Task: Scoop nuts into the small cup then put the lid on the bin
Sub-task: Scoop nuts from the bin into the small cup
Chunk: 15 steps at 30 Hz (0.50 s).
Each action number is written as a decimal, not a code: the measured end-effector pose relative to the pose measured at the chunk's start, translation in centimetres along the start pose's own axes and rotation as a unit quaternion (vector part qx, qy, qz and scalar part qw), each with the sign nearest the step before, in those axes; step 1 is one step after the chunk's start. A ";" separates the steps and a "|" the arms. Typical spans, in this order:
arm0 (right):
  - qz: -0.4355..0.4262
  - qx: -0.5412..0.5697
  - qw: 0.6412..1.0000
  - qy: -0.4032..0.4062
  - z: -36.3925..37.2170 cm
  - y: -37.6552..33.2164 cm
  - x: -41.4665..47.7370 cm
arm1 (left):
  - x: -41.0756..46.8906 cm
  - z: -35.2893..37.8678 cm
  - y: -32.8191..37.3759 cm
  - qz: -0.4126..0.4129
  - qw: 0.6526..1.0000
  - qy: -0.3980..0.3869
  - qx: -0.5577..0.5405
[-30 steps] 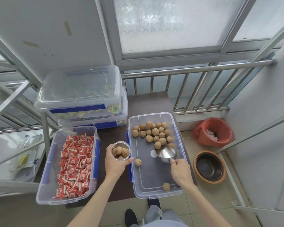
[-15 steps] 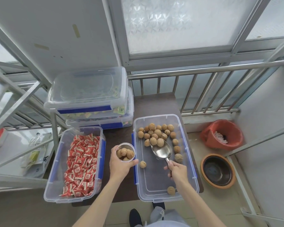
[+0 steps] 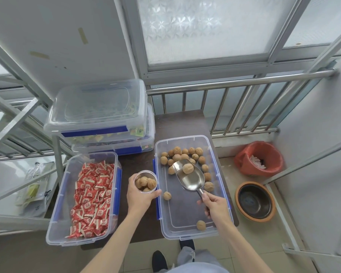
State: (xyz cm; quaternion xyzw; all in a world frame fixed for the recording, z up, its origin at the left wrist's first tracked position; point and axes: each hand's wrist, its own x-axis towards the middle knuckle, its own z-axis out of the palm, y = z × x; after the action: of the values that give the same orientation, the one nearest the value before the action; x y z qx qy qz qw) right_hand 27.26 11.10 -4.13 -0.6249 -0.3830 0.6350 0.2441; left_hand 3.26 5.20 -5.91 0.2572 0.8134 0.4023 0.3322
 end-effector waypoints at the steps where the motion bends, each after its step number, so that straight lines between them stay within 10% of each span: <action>1: -0.009 -0.006 1.000 -0.009 -0.2 -0.4 -0.3 | -0.1 0.1 0.0 0.003 1.000 0.003 -0.001; 9: -0.102 -0.166 0.968 -0.156 -0.7 -4.3 -1.5 | -0.7 -0.3 -0.3 0.058 0.998 0.019 0.022; 15: -0.241 -0.462 0.834 -0.180 2.8 -10.9 -4.0 | -1.6 -0.5 0.4 0.082 0.995 0.030 0.040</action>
State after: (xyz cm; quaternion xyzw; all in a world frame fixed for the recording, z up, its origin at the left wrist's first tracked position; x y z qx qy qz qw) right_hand 23.08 13.87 6.72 -0.4275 -0.8072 0.4071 -0.0012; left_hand 3.97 4.09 -4.78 0.3236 0.8147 0.4029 0.2630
